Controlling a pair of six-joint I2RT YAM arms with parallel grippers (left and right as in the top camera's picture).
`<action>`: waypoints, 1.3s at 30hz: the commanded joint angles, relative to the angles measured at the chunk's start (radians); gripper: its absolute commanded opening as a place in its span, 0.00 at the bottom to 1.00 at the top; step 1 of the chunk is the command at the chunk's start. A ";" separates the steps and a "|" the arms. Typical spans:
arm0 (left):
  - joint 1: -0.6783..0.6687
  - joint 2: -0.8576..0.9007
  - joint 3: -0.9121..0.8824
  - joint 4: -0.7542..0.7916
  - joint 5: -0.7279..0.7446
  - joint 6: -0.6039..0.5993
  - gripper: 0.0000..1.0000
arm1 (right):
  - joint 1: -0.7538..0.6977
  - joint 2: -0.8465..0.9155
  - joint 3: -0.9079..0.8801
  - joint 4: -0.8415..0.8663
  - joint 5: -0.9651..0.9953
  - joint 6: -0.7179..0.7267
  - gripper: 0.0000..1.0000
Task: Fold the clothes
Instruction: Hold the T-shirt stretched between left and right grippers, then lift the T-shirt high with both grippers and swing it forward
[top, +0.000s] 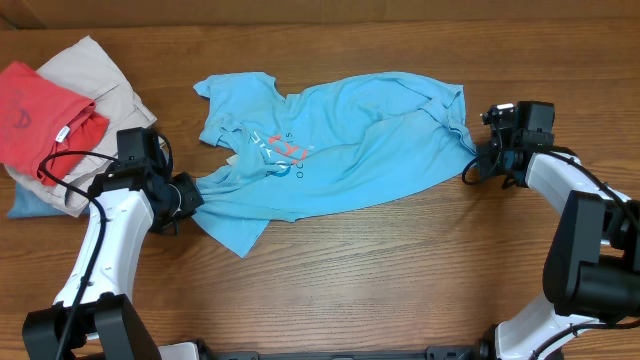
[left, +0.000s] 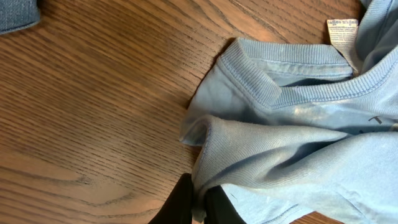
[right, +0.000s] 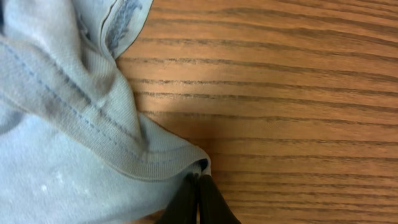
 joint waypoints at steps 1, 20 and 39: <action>0.003 -0.006 0.004 0.012 -0.007 0.022 0.05 | -0.008 0.004 0.012 0.011 -0.001 0.082 0.04; 0.003 -0.097 0.388 -0.251 0.008 0.132 0.04 | -0.008 -0.278 0.600 -0.760 -0.071 0.417 0.04; 0.004 -0.354 1.129 -0.519 -0.032 0.183 0.04 | -0.008 -0.550 1.388 -1.182 -0.103 0.499 0.04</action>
